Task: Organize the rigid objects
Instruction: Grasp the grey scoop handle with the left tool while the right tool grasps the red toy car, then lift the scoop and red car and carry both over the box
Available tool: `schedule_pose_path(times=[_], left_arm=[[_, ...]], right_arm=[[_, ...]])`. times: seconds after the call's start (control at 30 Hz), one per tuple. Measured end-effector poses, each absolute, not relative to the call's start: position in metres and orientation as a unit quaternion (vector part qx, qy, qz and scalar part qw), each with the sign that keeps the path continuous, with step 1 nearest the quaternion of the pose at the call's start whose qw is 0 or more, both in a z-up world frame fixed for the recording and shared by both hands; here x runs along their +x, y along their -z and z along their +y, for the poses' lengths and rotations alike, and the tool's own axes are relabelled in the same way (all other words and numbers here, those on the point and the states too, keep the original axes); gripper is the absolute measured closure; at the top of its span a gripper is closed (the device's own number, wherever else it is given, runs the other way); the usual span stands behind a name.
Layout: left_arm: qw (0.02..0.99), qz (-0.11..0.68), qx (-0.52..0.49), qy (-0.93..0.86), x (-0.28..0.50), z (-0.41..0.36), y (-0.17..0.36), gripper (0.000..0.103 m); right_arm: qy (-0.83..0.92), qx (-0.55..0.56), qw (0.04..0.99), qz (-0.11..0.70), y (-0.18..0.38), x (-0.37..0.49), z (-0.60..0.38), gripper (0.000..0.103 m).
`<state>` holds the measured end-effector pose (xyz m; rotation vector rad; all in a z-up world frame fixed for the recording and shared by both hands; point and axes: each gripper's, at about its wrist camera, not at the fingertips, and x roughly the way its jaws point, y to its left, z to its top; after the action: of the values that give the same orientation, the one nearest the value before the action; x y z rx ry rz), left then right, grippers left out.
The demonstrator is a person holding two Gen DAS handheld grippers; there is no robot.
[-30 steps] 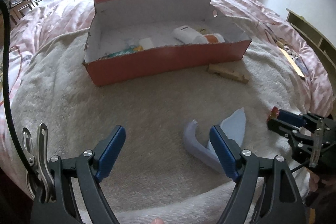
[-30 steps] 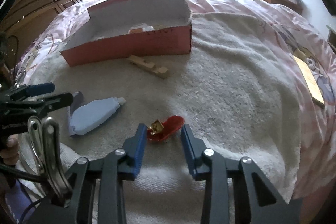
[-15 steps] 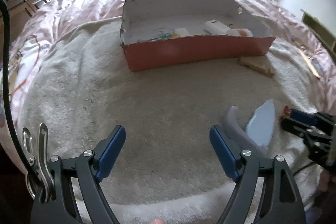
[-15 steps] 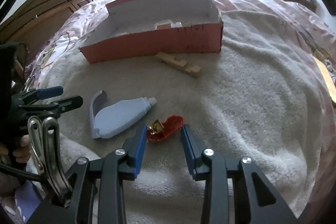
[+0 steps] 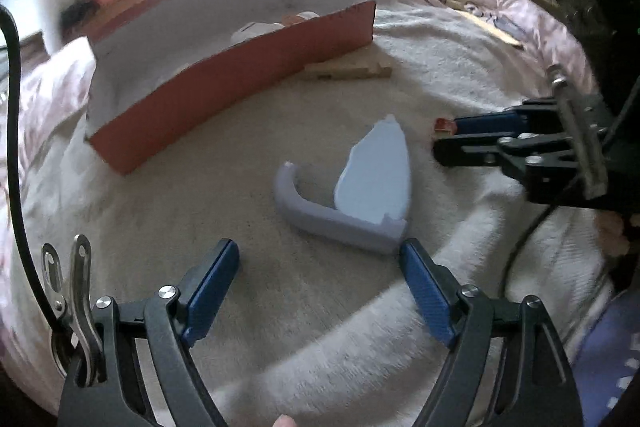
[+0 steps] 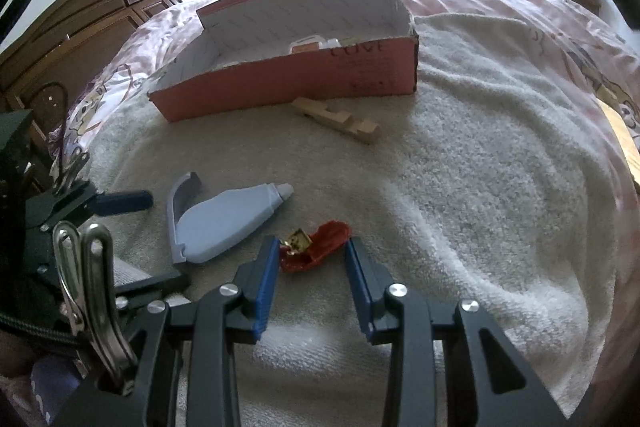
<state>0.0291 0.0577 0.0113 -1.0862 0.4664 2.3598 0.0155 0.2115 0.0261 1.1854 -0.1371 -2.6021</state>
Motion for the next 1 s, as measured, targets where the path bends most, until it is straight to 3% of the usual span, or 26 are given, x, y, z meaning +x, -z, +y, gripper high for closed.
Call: schedule_pose_path(times=[0.33, 0.43, 0.53, 0.77, 1.0], left_arm=[[0.260, 0.172, -0.402, -0.861, 0.002, 0.067, -0.012, 0.019], [0.262, 0.166, -0.400, -0.862, 0.006, 0.066, -0.013, 0.027], [0.252, 0.161, -0.397, -0.868, 0.012, 0.062, -0.012, 0.027], [0.201, 0.137, -0.404, -0.882, 0.015, 0.046, -0.013, 0.028], [0.179, 0.105, -0.412, -0.887, 0.011, 0.036, -0.010, 0.027]], right_arm=[[0.899, 0.411, 0.140, -0.051, -0.024, 0.014, 0.210, 0.067], [0.900, 0.410, 0.141, -0.053, -0.024, 0.015, 0.211, 0.067], [0.900, 0.409, 0.140, -0.053, -0.023, 0.015, 0.210, 0.067], [0.903, 0.401, 0.145, -0.044, -0.022, 0.017, 0.204, 0.052], [0.905, 0.395, 0.148, -0.050, -0.021, 0.019, 0.205, 0.049]])
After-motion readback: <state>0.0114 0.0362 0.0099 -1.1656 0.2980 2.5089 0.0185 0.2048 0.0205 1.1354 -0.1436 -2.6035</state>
